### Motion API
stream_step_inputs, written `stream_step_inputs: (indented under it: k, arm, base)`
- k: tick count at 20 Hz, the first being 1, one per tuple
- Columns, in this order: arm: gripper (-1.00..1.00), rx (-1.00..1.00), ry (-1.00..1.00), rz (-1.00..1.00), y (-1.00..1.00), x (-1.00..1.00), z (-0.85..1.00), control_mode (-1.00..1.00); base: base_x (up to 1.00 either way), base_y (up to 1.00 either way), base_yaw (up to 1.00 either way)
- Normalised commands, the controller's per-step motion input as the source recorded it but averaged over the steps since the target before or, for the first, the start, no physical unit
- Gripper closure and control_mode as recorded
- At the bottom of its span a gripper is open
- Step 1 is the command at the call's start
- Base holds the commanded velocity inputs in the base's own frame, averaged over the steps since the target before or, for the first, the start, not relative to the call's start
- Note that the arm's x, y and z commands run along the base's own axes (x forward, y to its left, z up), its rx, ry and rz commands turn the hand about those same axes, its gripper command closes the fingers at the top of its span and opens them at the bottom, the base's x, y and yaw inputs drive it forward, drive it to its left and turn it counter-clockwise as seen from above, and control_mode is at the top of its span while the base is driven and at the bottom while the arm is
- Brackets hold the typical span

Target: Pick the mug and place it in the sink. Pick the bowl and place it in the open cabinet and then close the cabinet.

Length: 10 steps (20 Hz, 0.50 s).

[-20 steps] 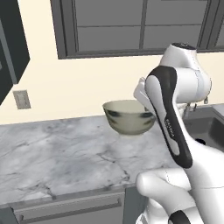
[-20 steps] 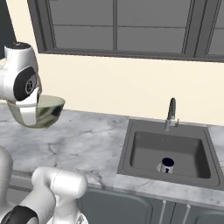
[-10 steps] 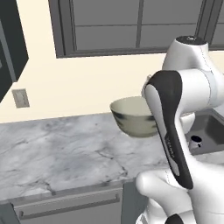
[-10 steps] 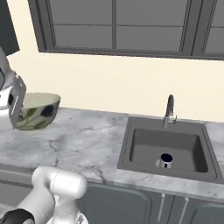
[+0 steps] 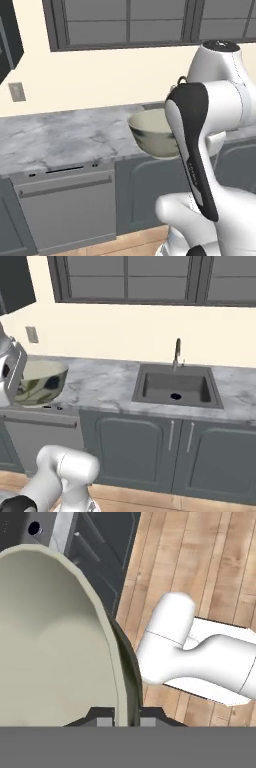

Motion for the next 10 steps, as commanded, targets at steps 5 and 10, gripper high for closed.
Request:
stream_step_inputs:
  k: [5,10]
  arm:
    - [1.0,0.0,0.0,0.0,0.0,0.0,0.0,1.0]
    - [1.0,0.0,0.0,0.0,0.0,0.0,0.0,1.0]
  base:
    - [-1.0,0.04,-0.05]
    - [-0.62,0.73,0.0]
